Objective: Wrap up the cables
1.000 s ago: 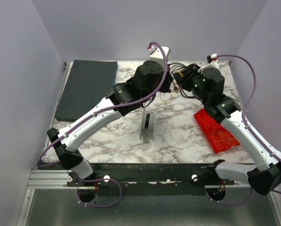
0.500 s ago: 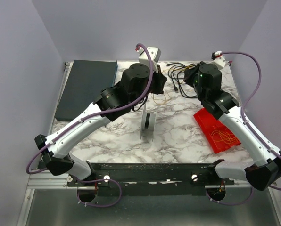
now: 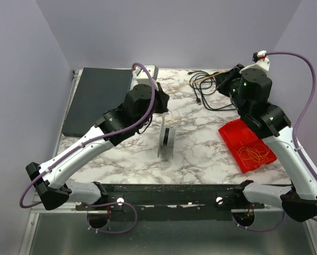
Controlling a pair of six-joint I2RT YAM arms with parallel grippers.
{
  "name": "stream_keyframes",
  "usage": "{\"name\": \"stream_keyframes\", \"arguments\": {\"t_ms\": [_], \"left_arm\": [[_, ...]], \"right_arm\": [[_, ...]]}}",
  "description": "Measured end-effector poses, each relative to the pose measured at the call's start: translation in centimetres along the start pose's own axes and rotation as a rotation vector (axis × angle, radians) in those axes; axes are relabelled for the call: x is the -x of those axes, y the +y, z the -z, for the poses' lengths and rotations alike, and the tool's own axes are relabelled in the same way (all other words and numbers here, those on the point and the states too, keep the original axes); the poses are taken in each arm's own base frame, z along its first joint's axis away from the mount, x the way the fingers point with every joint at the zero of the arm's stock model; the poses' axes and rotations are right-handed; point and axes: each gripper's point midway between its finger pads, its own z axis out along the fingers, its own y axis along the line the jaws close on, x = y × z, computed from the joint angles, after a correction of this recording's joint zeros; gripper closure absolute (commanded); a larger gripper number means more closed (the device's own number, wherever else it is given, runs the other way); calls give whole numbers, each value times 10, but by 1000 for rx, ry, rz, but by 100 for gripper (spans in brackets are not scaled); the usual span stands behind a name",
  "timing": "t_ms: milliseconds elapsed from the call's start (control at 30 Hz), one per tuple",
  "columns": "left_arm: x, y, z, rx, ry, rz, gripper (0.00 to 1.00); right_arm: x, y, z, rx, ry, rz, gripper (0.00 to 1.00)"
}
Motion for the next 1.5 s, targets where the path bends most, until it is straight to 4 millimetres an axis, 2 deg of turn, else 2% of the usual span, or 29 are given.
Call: {"name": "stream_keyframes", "arguments": {"t_ms": [67,133,300,367,600,767,867,1033,1233,1333,1500], "left_arm": [[10,12,2,28,-29,26,93],[19,22,3,54,-54,46,87],[28,45,-1,118,-76,64,86],[29,53,-4,141,-77,69,82],[26,82,-18,224,-58,82,82],[24,94,-21,251,-50,85,81],[20,96,-23,247,-38,84,75],[5,80,-30,129,4,63,60],[-5,34,-31,-123,35,12,47],[-4,9,-28,-231,18,-11,45],[-1,-13,-25,-330,-5,-26,45]], "right_arm": [[7,1,3,1,-8,-4,99],[12,1,6,-1,-12,-6,99],[29,3,13,3,-41,-20,99],[37,5,17,11,-56,-26,99],[57,5,27,5,-98,-28,99],[68,6,33,3,-119,-23,99],[70,6,34,1,-119,-14,99],[72,16,29,19,-99,1,99],[79,39,29,90,-61,4,99],[84,53,34,144,-44,-4,99],[87,76,41,245,-6,-23,99]]}}
